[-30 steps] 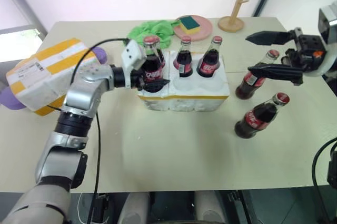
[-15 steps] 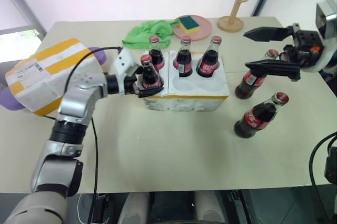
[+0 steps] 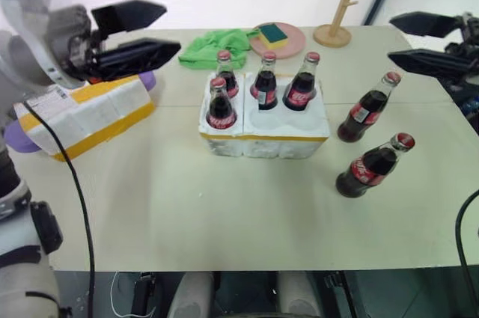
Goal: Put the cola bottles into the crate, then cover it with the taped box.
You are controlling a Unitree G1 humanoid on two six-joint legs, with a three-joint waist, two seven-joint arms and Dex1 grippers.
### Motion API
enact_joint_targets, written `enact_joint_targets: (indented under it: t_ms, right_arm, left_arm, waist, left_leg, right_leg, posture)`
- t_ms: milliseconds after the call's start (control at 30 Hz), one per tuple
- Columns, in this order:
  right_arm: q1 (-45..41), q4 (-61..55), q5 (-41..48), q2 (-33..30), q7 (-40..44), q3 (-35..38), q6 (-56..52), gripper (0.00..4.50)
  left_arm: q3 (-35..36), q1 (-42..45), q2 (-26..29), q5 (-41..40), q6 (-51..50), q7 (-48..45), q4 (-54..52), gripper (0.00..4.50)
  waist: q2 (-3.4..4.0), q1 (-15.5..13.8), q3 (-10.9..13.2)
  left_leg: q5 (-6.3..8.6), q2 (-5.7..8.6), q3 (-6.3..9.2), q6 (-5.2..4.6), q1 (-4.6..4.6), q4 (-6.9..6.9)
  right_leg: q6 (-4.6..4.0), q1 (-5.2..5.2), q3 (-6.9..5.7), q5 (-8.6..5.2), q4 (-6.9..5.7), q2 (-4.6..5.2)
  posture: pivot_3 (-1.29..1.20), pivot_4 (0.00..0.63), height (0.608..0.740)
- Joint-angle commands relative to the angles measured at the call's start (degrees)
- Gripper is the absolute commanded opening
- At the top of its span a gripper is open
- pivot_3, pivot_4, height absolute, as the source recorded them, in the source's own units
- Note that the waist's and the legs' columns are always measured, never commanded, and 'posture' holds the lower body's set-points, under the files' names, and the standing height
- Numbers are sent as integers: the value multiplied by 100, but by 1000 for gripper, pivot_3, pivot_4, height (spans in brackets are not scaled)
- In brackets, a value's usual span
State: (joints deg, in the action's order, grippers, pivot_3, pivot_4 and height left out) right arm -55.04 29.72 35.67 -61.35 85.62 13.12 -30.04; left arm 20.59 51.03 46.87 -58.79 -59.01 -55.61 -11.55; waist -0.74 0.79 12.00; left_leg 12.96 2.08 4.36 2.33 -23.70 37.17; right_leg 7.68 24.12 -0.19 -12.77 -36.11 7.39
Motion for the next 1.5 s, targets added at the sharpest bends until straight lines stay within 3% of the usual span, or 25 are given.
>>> enact_joint_targets:
  t_ms: [33, 200, 367, 667, 900, 1100, 1500]
  right_arm:
    - [247, 171, 51, -370, -4, 533, -42, 4500]
    - [1315, -186, 107, -525, -153, 1260, 149, 4500]
    - [3193, -809, 85, -530, -60, 2291, 307, 4500]
    - [5033, -1975, 557, 81, -475, 3520, -192, 4500]
    - [6178, -3337, 188, 1110, -1106, 3270, 488, 4500]
    - [6678, -3811, 338, 1535, -1395, 3182, 558, 4500]
    - [6401, -4165, 295, 1971, -2005, 2099, 713, 4500]
  left_arm:
    - [-353, -7, -217, -235, -69, 100, -207, 4425]
    - [-952, -34, -519, -23, 91, -72, -73, 4425]
    - [-1491, 103, -830, 253, 298, -311, 170, 4425]
    - [-1915, 100, -975, 759, 653, -662, 495, 4425]
    - [-2338, 131, -1274, 1479, 1189, -784, 982, 4425]
    - [-2475, 88, -1425, 1792, 1459, -976, 1097, 4425]
    - [-2563, -178, -1550, 2026, 1545, -1056, 865, 4425]
  waist:
    - [0, 12, 0]
    - [1, 51, 0]
    - [5, 7, -2]
    - [5, 38, -2]
    - [4, -24, -2]
    - [4, 8, -2]
    - [4, -12, -2]
  left_leg:
    - [0, -1, 0, 0, 0, -1]
    - [0, -2, -9, 0, 5, -3]
    - [0, -3, -15, -1, 24, -5]
    - [1, -8, -20, -2, 50, -4]
    - [1, -6, -15, -2, 47, 0]
    - [1, -5, -14, -2, 44, -1]
    - [1, -5, -7, -2, 45, -1]
  right_leg:
    - [0, 0, 0, 0, 0, -1]
    - [0, 1, 7, 0, -1, -2]
    - [0, -15, 15, -1, -3, -5]
    - [0, -45, 20, -3, 5, -7]
    - [-1, -53, 18, -5, 14, -7]
    - [-3, -54, 18, -4, 25, -5]
    - [-19, -56, 15, -13, 24, -6]
  posture:
    - [0, 150, 740]
    - [0, 150, 740]
    - [0, 150, 740]
    - [0, 150, 740]
    - [0, 150, 740]
    - [0, 150, 740]
    - [0, 150, 740]
